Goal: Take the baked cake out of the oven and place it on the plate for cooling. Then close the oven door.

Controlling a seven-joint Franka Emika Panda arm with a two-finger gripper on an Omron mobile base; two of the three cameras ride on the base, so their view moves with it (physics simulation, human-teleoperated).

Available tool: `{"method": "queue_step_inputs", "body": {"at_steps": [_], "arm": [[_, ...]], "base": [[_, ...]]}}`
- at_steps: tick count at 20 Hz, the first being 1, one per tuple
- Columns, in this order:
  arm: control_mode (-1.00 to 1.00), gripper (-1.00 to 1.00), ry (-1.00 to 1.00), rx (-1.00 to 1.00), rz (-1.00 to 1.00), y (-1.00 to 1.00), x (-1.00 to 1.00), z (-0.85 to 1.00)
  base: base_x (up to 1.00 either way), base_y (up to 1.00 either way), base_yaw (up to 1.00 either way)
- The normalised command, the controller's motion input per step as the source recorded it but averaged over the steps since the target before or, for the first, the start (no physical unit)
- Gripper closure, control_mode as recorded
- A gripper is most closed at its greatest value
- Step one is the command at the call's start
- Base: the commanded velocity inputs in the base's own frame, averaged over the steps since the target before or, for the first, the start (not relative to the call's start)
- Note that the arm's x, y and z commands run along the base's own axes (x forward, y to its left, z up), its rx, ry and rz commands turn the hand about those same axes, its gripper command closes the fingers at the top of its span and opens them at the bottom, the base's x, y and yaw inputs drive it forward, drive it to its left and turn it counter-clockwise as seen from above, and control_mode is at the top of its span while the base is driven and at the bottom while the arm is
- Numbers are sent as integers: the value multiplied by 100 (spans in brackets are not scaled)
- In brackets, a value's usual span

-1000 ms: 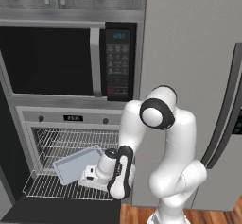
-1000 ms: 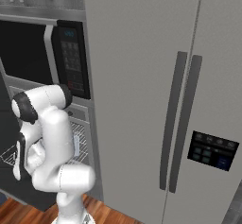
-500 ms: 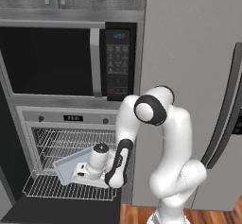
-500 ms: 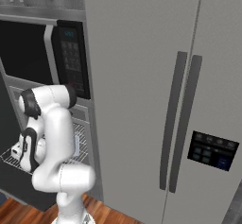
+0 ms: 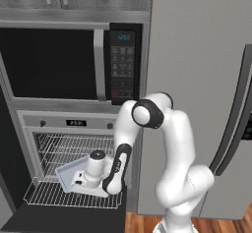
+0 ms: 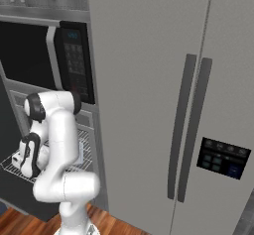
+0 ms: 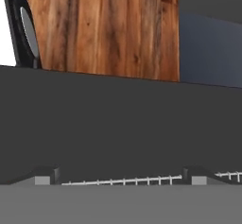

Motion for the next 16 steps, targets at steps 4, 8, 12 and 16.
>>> {"method": "queue_step_inputs", "body": {"at_steps": [4, 8, 12, 16], "arm": [[-100, -100, 0, 0, -3, 6, -1, -38], [-100, -100, 0, -1, 0, 0, 0, -38], [-100, -100, 0, -2, 0, 2, 4, -36], [-100, -100, 0, 0, 0, 0, 13, -25]], "base": [[0, 0, 0], [0, 0, 0], [0, 0, 0], [0, 0, 0]]}}
